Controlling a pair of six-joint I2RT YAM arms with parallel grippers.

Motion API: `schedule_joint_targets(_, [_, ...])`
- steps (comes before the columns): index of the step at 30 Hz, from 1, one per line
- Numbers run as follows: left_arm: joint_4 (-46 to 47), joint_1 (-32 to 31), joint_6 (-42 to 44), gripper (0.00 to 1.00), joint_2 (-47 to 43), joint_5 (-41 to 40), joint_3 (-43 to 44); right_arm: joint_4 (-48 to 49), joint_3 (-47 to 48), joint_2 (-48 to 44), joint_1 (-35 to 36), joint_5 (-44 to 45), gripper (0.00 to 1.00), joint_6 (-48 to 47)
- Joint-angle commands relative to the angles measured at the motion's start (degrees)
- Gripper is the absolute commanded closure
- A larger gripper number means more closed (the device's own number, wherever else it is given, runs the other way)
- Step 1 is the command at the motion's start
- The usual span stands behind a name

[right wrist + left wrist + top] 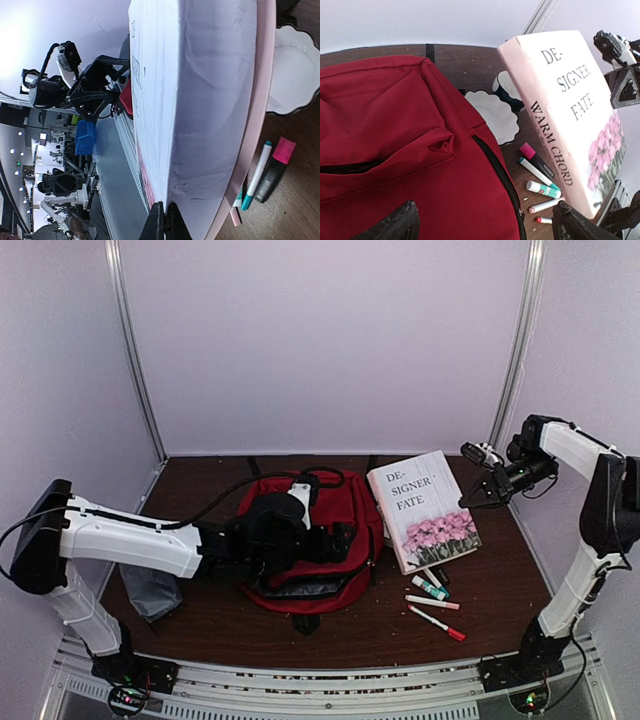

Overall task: Pack the student bag
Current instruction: Pass from the right arm to the left

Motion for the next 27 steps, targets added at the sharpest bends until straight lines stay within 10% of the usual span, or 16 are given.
schedule_joint_targets(1, [11.8,0.5,-3.4,0.05,3.9,3.7,1.9,-0.6,3.2,3.9,3.5,-8.8,1.0,-2.6])
schedule_joint_targets(17, [33.5,3.9,-11.5,0.03,14.4,19.1,3.8,-0.7,11.2,9.5,7.3,-13.2,1.0,-1.4])
schedule_joint_targets(27, [46.1,5.8,-18.7,0.28,20.8,27.0,5.1,-0.7,13.8,10.9,7.3,-15.0,1.0,-1.0])
